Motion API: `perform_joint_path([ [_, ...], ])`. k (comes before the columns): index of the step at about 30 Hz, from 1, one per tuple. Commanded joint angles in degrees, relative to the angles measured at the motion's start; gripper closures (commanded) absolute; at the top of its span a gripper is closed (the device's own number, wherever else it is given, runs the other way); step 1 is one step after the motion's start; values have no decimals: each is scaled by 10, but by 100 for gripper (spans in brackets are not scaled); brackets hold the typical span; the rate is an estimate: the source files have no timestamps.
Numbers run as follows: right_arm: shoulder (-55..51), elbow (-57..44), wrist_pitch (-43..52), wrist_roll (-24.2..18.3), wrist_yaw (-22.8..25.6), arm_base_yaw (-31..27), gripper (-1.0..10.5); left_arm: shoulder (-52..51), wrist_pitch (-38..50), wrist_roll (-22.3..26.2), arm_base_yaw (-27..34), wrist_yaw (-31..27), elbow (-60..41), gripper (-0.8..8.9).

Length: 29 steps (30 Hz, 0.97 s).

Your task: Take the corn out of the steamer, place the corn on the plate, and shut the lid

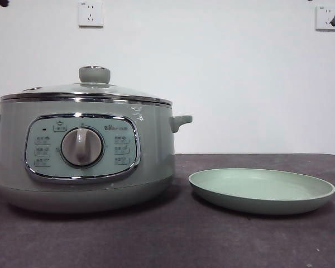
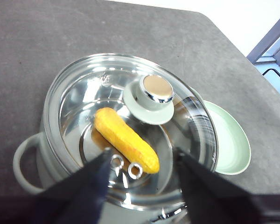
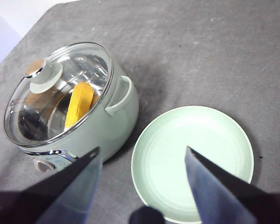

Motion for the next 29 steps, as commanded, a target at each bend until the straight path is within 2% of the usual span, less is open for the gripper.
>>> perform_joint_path([
  [1, 0, 2, 2, 5, 1, 0, 621, 18, 23, 4, -8, 4, 7, 396],
  [4, 0, 2, 0, 9, 1, 1, 621, 53, 24, 4, -27, -2, 32, 396],
  [17, 0, 2, -22, 8, 1, 1, 622, 228, 24, 27, -157, -120, 166, 397],
  [29, 0, 2, -23, 8, 1, 1, 623, 327, 67, 40, -229, -227, 176, 405],
])
